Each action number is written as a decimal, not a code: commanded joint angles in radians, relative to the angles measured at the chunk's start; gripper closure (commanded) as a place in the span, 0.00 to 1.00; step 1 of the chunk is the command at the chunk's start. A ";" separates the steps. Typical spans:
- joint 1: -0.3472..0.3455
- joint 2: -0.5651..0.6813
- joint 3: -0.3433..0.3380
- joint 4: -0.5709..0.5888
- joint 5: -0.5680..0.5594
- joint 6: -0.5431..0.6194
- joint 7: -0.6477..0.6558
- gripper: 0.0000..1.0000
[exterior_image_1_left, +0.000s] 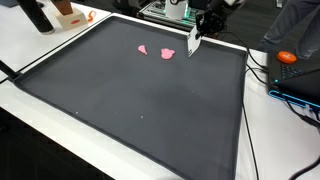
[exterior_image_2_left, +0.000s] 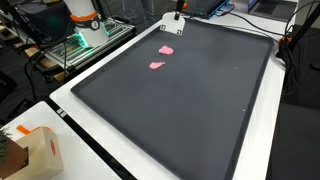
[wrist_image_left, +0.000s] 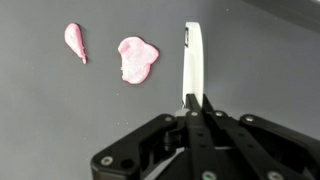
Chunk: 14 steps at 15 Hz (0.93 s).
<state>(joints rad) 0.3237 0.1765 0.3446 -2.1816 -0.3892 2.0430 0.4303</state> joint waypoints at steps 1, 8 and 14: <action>0.036 0.056 -0.038 0.058 -0.016 -0.042 0.018 0.99; 0.043 0.091 -0.080 0.105 -0.001 -0.043 0.010 0.99; 0.021 0.081 -0.110 0.122 0.036 -0.028 -0.007 0.99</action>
<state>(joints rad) 0.3459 0.2590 0.2534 -2.0752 -0.3836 2.0308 0.4302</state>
